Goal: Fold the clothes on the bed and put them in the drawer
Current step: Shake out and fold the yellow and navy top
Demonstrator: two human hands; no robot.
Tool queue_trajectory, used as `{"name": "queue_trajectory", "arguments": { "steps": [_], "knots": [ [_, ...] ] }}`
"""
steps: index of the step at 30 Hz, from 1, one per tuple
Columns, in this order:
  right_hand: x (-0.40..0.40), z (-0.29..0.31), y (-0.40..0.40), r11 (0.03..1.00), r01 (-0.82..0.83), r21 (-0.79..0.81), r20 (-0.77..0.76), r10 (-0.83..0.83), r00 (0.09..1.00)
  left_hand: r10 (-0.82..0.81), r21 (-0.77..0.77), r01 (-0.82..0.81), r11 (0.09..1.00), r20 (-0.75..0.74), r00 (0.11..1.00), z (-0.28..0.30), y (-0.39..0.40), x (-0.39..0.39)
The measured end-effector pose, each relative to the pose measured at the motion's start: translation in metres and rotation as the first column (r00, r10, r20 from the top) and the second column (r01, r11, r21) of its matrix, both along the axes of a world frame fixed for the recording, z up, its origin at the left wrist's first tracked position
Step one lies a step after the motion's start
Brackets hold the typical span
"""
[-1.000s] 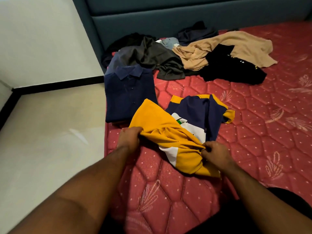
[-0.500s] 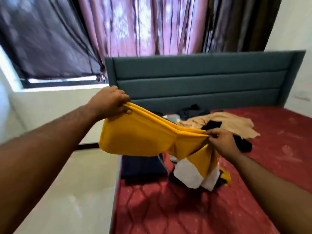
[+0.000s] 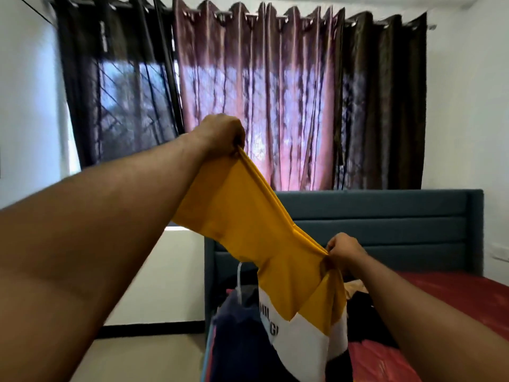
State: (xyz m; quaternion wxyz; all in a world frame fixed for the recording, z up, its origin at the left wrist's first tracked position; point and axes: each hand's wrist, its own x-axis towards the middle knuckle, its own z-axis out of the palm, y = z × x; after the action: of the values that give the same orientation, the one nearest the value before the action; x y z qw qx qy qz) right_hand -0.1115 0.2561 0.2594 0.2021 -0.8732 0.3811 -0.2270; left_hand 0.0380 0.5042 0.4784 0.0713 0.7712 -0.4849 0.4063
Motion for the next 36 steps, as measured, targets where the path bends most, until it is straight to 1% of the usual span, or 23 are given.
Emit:
{"name": "queue_trajectory", "arguments": {
  "steps": [2,4,7,9,11,13,14,16,18,19,20,21,22,23,24,25,26,27,28,29,31,33,36],
  "knots": [
    [-0.005,0.012,0.014,0.993,-0.106,0.054,-0.137,0.112,0.984,0.068,0.014,-0.07,0.997,0.092,0.993,0.009,0.002,-0.003],
    [-0.009,0.025,0.036,0.937,-0.32,0.138,-0.309,0.347,0.885,0.161,-0.003,-0.161,0.987,0.124,0.979,0.016,0.004,-0.009],
    [-0.018,0.044,0.061,0.824,-0.468,0.32,-0.369,0.564,0.739,0.309,0.006,-0.311,0.95,0.112,0.945,0.024,0.011,-0.016],
    [-0.02,0.056,0.063,0.835,-0.462,0.3,-0.232,0.534,0.813,0.419,-0.025,-0.419,0.908,0.108,0.901,0.023,0.02,-0.014],
    [-0.02,0.064,0.06,0.877,-0.42,0.235,0.004,0.431,0.902,0.512,-0.074,-0.507,0.859,0.17,0.842,0.022,0.024,-0.008],
    [-0.017,0.069,0.058,0.921,-0.38,0.086,0.177,0.362,0.915,0.56,-0.156,-0.538,0.828,0.224,0.798,0.022,0.026,-0.009],
    [-0.015,0.072,0.056,0.931,-0.362,0.037,0.259,0.341,0.904,0.548,-0.202,-0.514,0.834,0.191,0.815,0.026,0.024,-0.014],
    [-0.009,0.081,0.055,0.923,-0.377,0.078,0.322,0.335,0.886,0.466,-0.311,-0.444,0.84,-0.004,0.885,0.039,0.025,-0.019],
    [-0.003,0.087,0.054,0.907,-0.391,0.155,0.314,0.33,0.89,0.248,-0.407,-0.383,0.829,-0.346,0.905,0.055,0.026,-0.018],
    [0.001,0.091,0.052,0.913,-0.374,0.161,0.344,0.304,0.889,0.066,-0.449,-0.351,0.822,-0.536,0.842,0.061,0.024,-0.02],
    [0.007,0.094,0.051,0.918,-0.365,0.155,0.367,0.29,0.884,-0.163,-0.506,-0.301,0.809,-0.683,0.712,0.066,0.025,-0.018],
    [0.011,0.097,0.052,0.921,-0.362,0.147,0.369,0.289,0.883,-0.397,-0.595,-0.271,0.757,-0.747,0.533,0.068,0.025,-0.021],
    [0.013,0.099,0.052,0.922,-0.362,0.139,0.377,0.289,0.88,-0.596,-0.702,-0.257,0.664,-0.704,0.386,0.069,0.021,-0.02],
    [0.015,0.102,0.053,0.923,-0.361,0.133,0.41,0.28,0.868,-0.739,-0.797,-0.265,0.542,-0.602,0.302,0.071,0.016,-0.022],
    [0.017,0.105,0.052,0.924,-0.362,0.125,0.45,0.273,0.85,-0.823,-0.877,-0.271,0.397,-0.471,0.319,0.068,0.01,-0.025],
    [0.018,0.11,0.052,0.923,-0.368,0.114,0.475,0.275,0.836,-0.843,-0.935,-0.269,0.231,-0.33,0.424,0.06,0.003,-0.029],
    [0.018,0.115,0.052,0.92,-0.377,0.105,0.503,0.278,0.819,-0.773,-0.973,-0.206,0.1,-0.206,0.6,0.048,-0.007,-0.029],
    [0.018,0.121,0.051,0.921,-0.378,0.091,0.541,0.273,0.795,-0.68,-0.997,-0.048,0.061,-0.077,0.729,0.031,-0.014,-0.027],
    [0.017,0.127,0.049,0.927,-0.369,0.07,0.579,0.263,0.772,-0.623,-0.974,0.17,0.146,0.043,0.781,0.009,-0.022,-0.023],
    [0.015,0.134,0.048,0.933,-0.357,0.046,0.598,0.261,0.758,-0.631,-0.871,0.366,0.328,0.087,0.771,-0.014,-0.028,-0.021],
    [0.009,0.141,0.044,0.944,-0.33,0.001,0.605,0.262,0.752,-0.565,-0.468,0.543,0.697,0.108,0.818,-0.048,-0.029,-0.005],
    [-0.001,0.148,0.037,0.95,-0.31,-0.038,0.604,0.269,0.751,-0.536,-0.224,0.548,0.806,0.115,0.836,-0.06,-0.035,0.016],
    [-0.013,0.151,0.036,0.924,-0.381,-0.041,0.594,0.329,0.734,-0.453,-0.24,0.445,0.863,0.024,0.891,-0.057,-0.043,0.032]
  ]
}}
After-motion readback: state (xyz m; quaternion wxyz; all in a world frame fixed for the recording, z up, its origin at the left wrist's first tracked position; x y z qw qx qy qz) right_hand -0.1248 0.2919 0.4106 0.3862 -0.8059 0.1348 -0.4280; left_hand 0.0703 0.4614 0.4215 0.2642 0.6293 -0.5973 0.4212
